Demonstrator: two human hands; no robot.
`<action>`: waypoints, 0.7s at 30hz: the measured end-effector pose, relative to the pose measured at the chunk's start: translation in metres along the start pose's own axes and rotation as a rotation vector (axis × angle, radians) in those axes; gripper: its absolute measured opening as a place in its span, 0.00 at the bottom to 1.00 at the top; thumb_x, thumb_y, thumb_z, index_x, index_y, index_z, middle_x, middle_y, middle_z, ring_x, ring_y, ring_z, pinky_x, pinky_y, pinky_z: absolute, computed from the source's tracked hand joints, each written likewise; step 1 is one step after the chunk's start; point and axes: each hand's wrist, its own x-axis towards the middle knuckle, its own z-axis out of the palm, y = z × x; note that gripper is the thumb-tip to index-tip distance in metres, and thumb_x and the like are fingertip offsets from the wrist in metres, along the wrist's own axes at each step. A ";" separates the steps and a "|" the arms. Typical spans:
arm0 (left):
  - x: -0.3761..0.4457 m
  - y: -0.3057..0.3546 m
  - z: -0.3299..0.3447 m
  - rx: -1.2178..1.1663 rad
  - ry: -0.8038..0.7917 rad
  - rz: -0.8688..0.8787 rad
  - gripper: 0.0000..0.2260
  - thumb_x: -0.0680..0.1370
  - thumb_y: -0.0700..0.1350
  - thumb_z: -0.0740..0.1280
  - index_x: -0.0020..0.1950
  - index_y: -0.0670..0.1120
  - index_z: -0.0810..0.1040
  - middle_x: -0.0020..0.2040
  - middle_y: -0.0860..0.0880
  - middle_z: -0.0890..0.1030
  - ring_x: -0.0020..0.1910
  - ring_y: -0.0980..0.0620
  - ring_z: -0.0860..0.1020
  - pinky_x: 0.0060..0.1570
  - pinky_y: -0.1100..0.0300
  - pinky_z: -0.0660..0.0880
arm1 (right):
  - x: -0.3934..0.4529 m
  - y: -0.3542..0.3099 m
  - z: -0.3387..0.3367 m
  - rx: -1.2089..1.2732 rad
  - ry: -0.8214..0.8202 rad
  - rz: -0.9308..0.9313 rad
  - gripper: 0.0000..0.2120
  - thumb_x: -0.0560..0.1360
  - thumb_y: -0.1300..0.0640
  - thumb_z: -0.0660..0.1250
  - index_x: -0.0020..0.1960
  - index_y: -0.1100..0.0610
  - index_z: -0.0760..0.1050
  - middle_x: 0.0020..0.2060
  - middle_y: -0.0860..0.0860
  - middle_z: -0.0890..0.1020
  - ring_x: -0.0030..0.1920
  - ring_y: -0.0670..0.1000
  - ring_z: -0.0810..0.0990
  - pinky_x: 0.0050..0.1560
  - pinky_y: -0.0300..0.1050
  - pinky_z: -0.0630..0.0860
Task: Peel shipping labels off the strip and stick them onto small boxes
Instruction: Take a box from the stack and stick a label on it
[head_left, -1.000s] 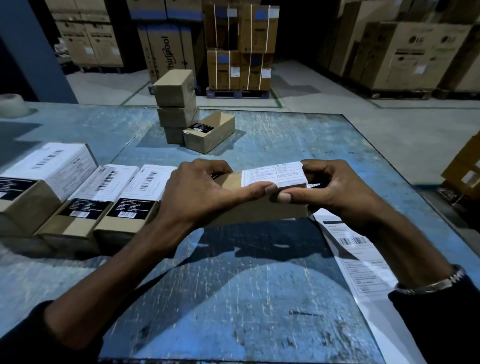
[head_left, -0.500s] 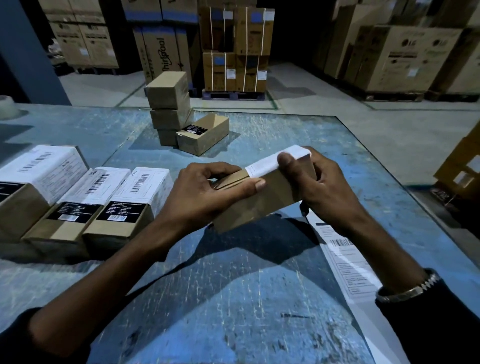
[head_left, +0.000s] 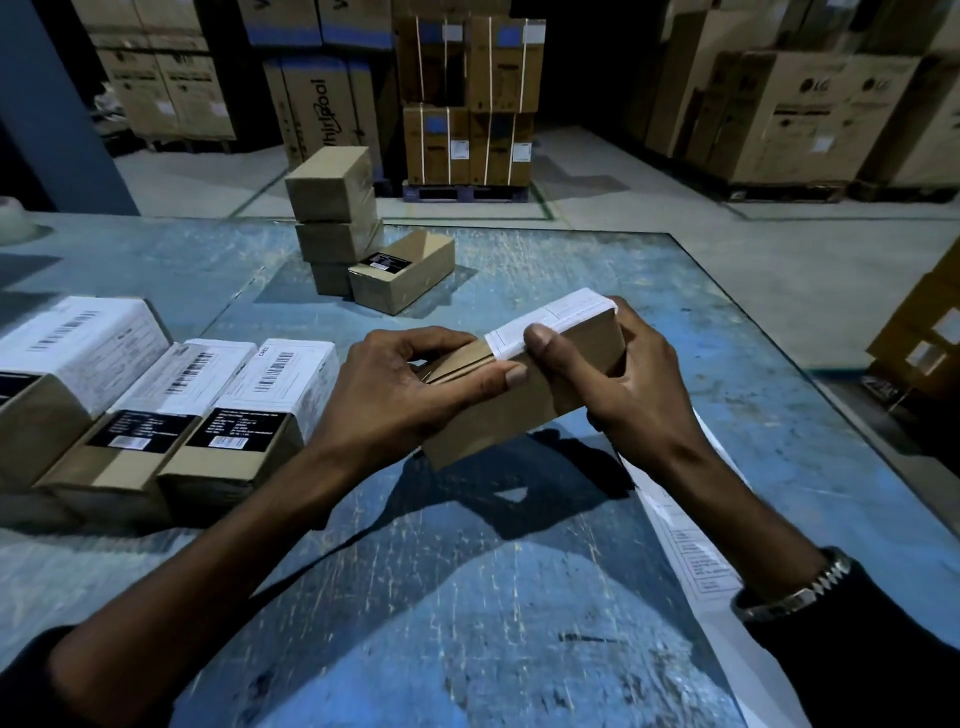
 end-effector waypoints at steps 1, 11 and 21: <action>0.001 0.000 0.000 -0.010 0.005 0.002 0.18 0.69 0.66 0.78 0.54 0.58 0.89 0.49 0.60 0.88 0.48 0.60 0.85 0.43 0.49 0.84 | 0.000 0.001 0.000 -0.002 0.009 -0.011 0.16 0.77 0.33 0.70 0.55 0.45 0.79 0.40 0.35 0.84 0.40 0.41 0.83 0.34 0.35 0.75; 0.003 -0.006 0.002 0.014 0.102 0.011 0.19 0.72 0.74 0.71 0.49 0.62 0.89 0.46 0.64 0.86 0.42 0.61 0.84 0.29 0.56 0.80 | 0.000 0.003 0.002 0.043 0.009 0.044 0.22 0.82 0.33 0.52 0.52 0.45 0.78 0.37 0.44 0.76 0.37 0.52 0.75 0.31 0.44 0.74; 0.003 -0.007 0.005 0.042 0.062 0.111 0.11 0.72 0.68 0.73 0.50 0.66 0.83 0.48 0.74 0.83 0.50 0.68 0.82 0.38 0.67 0.78 | 0.003 0.011 0.001 0.130 -0.043 0.065 0.15 0.84 0.31 0.51 0.48 0.35 0.72 0.37 0.34 0.74 0.43 0.47 0.73 0.41 0.45 0.71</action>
